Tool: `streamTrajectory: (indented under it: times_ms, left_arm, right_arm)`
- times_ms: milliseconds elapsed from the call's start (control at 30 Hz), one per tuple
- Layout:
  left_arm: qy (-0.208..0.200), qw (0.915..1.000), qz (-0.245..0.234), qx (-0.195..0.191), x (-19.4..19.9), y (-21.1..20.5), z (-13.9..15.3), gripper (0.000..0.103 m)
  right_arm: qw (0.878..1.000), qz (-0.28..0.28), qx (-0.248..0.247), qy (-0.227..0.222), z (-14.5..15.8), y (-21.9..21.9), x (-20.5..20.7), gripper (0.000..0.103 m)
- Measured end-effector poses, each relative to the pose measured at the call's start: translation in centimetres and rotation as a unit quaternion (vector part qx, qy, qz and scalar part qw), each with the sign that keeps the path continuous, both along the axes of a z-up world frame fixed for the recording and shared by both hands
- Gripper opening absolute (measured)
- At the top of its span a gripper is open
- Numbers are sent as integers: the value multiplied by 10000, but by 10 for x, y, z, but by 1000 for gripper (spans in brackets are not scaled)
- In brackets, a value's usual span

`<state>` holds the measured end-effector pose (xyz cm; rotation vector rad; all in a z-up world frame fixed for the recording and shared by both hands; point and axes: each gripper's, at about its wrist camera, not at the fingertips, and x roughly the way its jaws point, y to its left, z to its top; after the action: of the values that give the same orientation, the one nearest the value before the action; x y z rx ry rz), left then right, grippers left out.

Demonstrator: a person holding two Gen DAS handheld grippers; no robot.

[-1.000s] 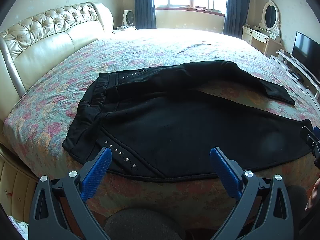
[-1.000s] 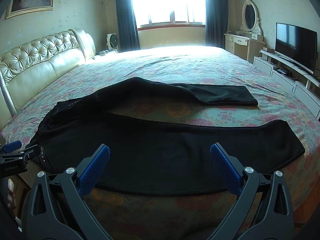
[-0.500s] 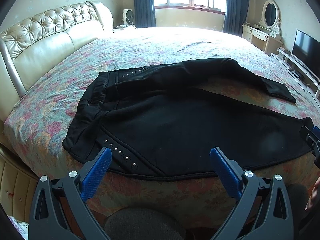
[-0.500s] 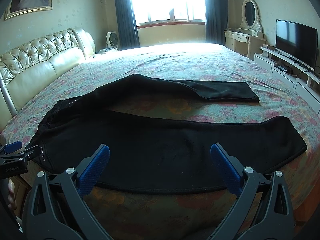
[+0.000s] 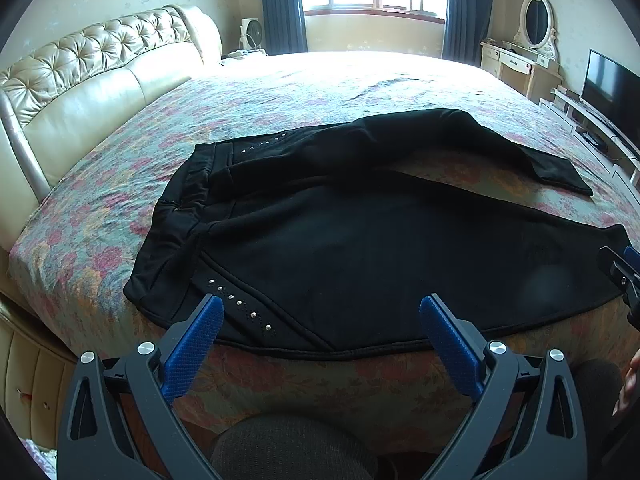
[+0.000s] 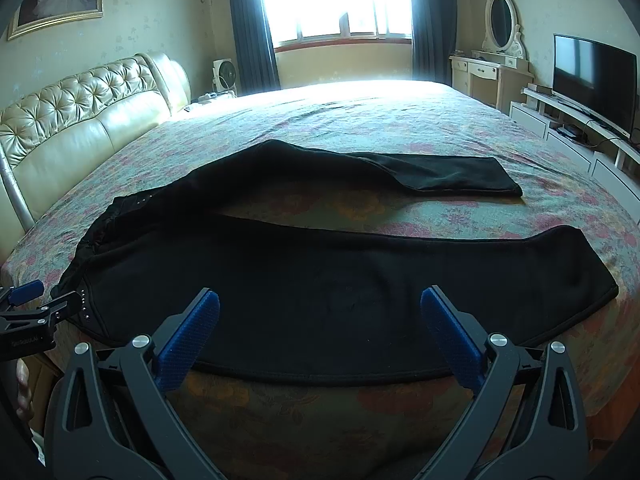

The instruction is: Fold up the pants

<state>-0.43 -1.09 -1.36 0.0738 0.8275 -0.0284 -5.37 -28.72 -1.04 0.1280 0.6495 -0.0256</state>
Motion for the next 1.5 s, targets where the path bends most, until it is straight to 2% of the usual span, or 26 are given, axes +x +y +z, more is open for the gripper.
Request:
streamTrajectory:
  times_ms: [333, 400, 633, 867, 967, 1133, 1267, 1333, 1400, 1500]
  left_arm:
    - [-84, 9999, 78, -25, 1, 2, 1, 99]
    - [-145, 9998, 2, -139, 1, 2, 3, 99]
    - [-103, 9998, -111, -133, 4, -1, 2, 99]
    - [76, 9995, -258, 175, 10, -7, -4, 99]
    - [62, 9997, -222, 127, 11, -5, -1, 99]
    - [717, 9947, -432, -604, 48, 25, 1, 99]
    - [542, 9922, -299, -1083, 94, 84, 15, 99]
    - [638, 9848, -214, -1604, 125, 123, 20, 98]
    - [858, 9709, -238, -2225, 161, 162, 15, 98]
    - [945, 9569, 105, -2746, 213, 215, 0, 98]
  right_arm:
    - [10000, 37, 43, 63, -4, 2, 4, 101]
    - [10000, 40, 31, 58, -4, 3, 5, 101]
    - [9999, 67, 55, 143, -10, 4, 10, 101]
    - [9996, 105, 78, 241, -18, 4, 18, 101]
    - [9994, 132, 95, 302, -21, 5, 22, 101]
    - [9990, 265, 108, 343, -20, 9, 34, 101]
    - [9986, 451, 73, 276, -11, 16, 47, 101]
    - [9983, 512, 58, 257, -8, 20, 56, 101]
    - [9980, 566, 98, 253, -7, 25, 65, 101]
    - [9972, 663, 190, 291, -9, 34, 78, 101]
